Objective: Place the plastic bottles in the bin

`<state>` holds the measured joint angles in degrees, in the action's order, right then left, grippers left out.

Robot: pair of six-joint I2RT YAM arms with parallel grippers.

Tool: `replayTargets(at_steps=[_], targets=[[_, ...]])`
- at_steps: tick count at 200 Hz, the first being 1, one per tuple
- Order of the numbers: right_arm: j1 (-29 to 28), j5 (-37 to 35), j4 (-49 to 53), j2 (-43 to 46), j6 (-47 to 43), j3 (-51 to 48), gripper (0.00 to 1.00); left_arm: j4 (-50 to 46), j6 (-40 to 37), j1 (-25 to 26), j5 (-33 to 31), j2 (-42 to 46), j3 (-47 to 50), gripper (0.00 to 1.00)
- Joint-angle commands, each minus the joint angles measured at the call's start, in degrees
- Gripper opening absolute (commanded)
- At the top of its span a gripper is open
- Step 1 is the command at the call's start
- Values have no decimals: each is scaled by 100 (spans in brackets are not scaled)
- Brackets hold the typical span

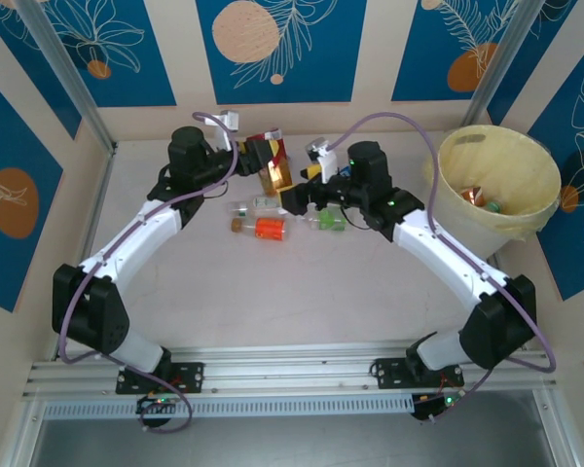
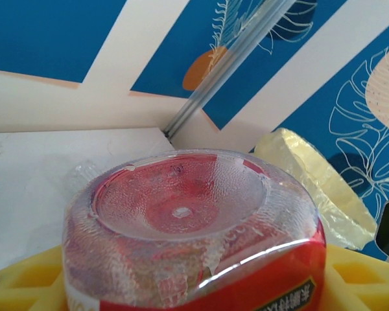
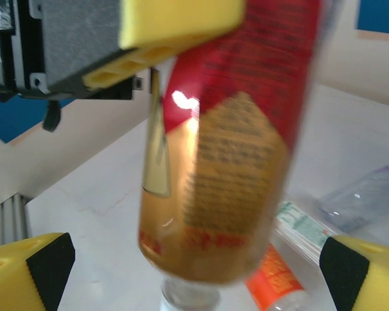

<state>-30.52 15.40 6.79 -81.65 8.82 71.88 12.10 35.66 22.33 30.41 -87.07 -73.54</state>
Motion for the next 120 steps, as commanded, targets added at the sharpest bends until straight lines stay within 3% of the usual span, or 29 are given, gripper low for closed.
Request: replayTargets(at_steps=[1,33,53,94,109,117,120], targets=[[-51,294,-213,-308,63,302,99,32,-224,126,329,-1,-202,0],[-94,-262,-510,-738,591,455,99,216,-31,184,551,-100,-240,0],[-108,-128,-618,-937,837,538,100,258,20,213,547,-141,-244,0],[-108,69,-1008,-910,979,373,66,161,125,228,429,-188,-243,0],[-86,43,-977,-852,952,356,58,137,126,228,422,-171,-233,12],[-71,5,-925,-822,938,348,56,120,114,228,422,-154,-232,28],[-59,-20,-906,-806,930,338,55,110,109,228,422,-145,-236,40]])
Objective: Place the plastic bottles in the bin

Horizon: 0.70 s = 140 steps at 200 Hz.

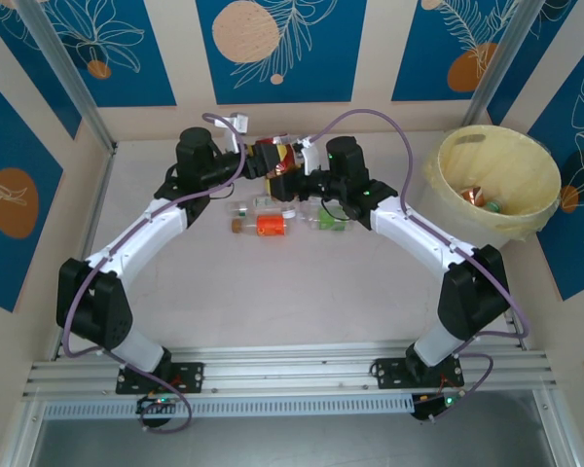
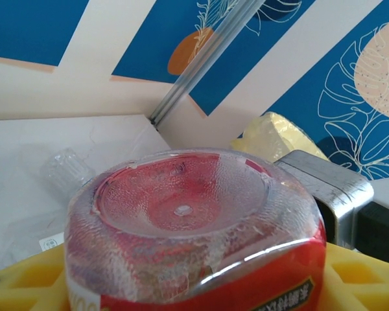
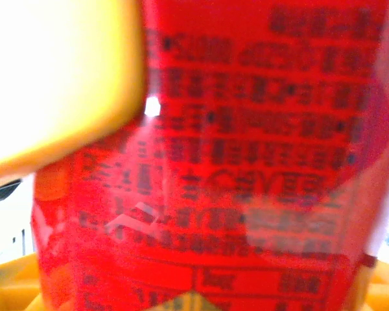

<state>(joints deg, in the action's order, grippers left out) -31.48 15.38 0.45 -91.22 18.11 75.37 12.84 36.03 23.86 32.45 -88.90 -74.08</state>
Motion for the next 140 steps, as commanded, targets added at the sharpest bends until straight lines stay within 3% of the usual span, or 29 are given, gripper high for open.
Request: replayTargets(at_steps=[1,10,17,59,103,140], targets=[[37,-26,-264,154,-4,-13,55,31,71,75,218,44,-174,44],[73,-67,-180,199,-43,-32,54,2,59,73,198,73,-153,85],[107,-102,-105,260,-85,-58,54,-31,50,74,157,107,-136,99],[408,-592,491,834,-291,-426,52,-70,-32,65,-485,473,207,100],[1043,-1075,1150,1873,-472,-843,51,-263,-638,58,-2185,966,765,100],[1771,-1282,1483,2710,-578,-957,51,-1082,-854,44,-3719,918,811,100]])
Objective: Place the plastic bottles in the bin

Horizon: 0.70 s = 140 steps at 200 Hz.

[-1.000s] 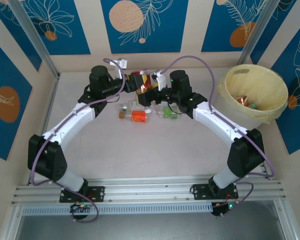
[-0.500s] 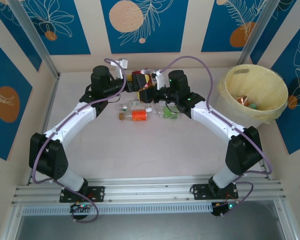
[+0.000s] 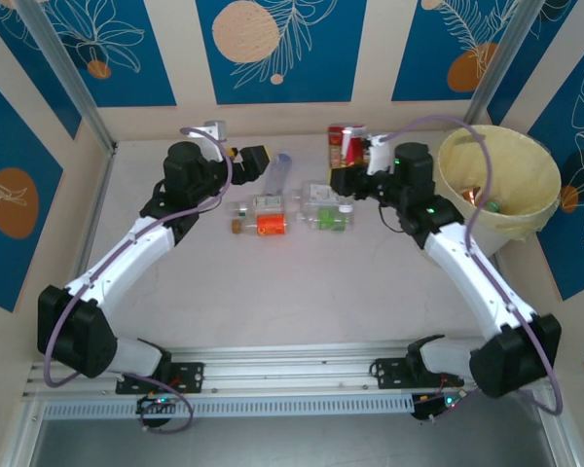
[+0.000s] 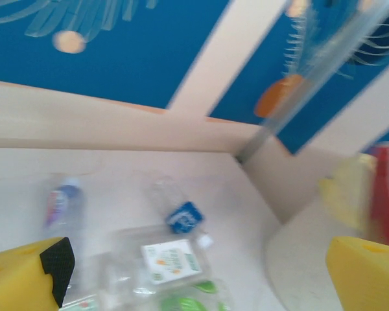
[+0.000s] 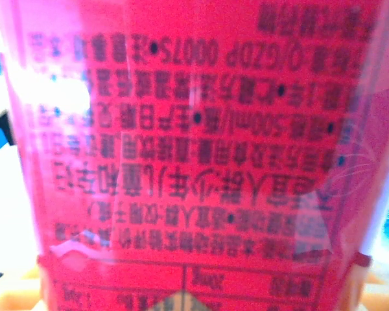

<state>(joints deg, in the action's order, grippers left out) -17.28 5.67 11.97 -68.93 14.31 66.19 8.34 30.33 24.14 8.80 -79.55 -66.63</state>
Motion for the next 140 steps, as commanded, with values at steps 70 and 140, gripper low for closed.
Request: replayTargets(at_steps=[70,140], targets=[[1688,-1344,825,1127,-115,377,51,-790,-127,-66,-1496,-102,351,100],[3646,-1069,740,746,904,884,51,-606,-59,-117,-1255,-160,557,100]])
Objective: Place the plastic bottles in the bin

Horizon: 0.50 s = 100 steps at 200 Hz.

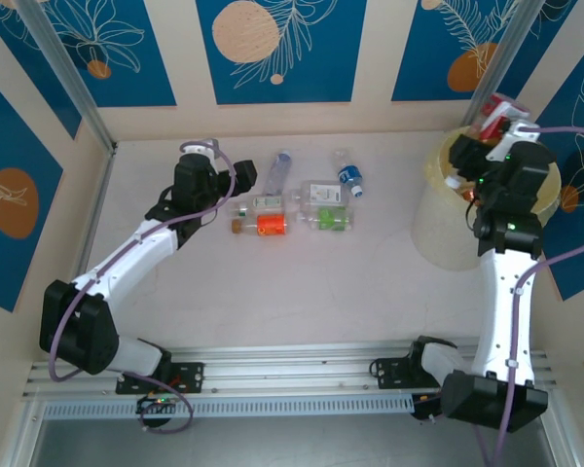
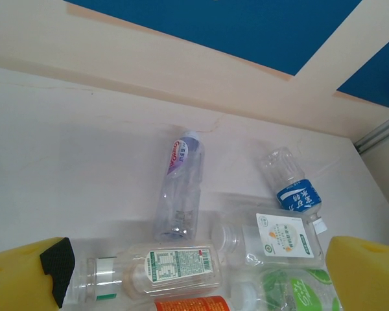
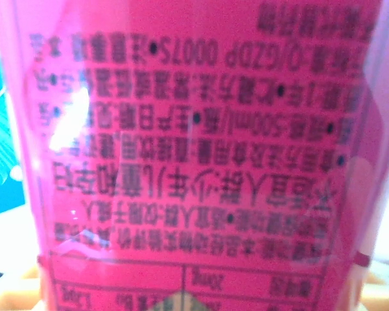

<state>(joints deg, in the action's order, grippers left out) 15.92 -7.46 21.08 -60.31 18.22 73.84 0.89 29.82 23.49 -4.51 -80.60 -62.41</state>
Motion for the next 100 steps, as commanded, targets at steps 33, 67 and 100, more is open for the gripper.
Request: replayTargets(at_steps=[33,67,100], targets=[[472,-315,-207,-348,501,222,52,179,2,-80,1,0,247,100],[530,-627,-345,-456,344,-83,54,187,26,-122,3,35,343,100],[581,-239,-371,-808,48,-108,58,194,90,-160,12,18,385,100]])
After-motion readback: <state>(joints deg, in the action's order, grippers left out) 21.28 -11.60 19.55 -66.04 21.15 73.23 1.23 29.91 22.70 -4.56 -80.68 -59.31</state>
